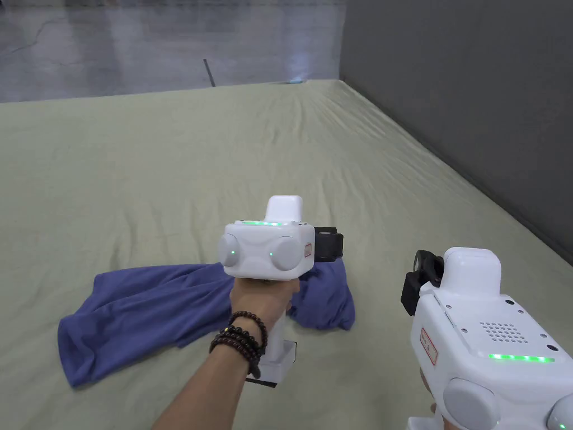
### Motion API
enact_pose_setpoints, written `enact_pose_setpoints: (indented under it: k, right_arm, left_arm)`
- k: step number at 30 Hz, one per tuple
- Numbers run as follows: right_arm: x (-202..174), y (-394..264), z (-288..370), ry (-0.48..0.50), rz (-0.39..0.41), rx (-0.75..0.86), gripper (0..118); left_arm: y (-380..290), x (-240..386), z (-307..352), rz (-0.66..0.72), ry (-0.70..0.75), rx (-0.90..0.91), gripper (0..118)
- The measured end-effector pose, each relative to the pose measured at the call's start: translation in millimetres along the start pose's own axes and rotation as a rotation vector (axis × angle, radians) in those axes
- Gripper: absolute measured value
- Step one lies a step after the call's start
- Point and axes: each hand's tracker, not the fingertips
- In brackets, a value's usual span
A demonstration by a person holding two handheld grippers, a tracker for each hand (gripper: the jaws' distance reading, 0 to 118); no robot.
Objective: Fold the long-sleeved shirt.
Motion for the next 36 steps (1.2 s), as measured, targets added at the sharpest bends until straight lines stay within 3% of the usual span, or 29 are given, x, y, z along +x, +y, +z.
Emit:
enact_pose_setpoints:
  k: [6,7,8,11,12,14,18,24,25,26,27,35,36]
  right_arm:
    - [-27,1,6,0.087,0.009,0.006,2]
    - [-32,1,8,0.111,0.010,0.011,2]
    - [-37,1,10,0.150,0.017,0.017,2]
    - [-53,-2,15,0.187,0.028,0.019,2]
    - [-58,-3,17,0.196,0.030,0.021,2]
    - [-68,-5,20,0.207,0.037,0.034,2]
    - [-79,-4,24,0.240,0.054,0.032,2]
    - [-85,-5,24,0.256,0.063,0.019,2]
    - [-84,-5,23,0.252,0.066,0.015,2]
    - [-83,-6,22,0.250,0.067,0.009,2]
    - [-81,-7,21,0.250,0.066,0.002,2]
    - [-62,-17,4,0.202,0.047,-0.061,2]
    - [-60,-17,2,0.197,0.047,-0.070,2]
  left_arm:
    - [-23,-52,121,0.104,0.120,0.182,117]
    - [-31,-62,141,0.131,0.147,0.190,112]
    - [-45,-71,166,0.167,0.180,0.220,99]
    - [-90,-89,220,0.135,0.276,0.269,24]
    - [-105,-92,235,0.107,0.336,0.281,9]
    - [-133,-101,263,0.118,0.404,0.312,0]
    - [-162,-122,284,0.197,0.359,0.306,0]
    - [-145,-137,259,0.170,0.401,0.176,0]
    - [-139,-142,247,0.163,0.441,0.122,17]
    - [-133,-148,233,0.143,0.478,0.082,59]
    - [-130,-157,219,0.128,0.484,0.038,115]
    - [-125,-232,103,0.170,0.569,-0.277,114]
    - [-126,-236,96,0.176,0.584,-0.291,106]
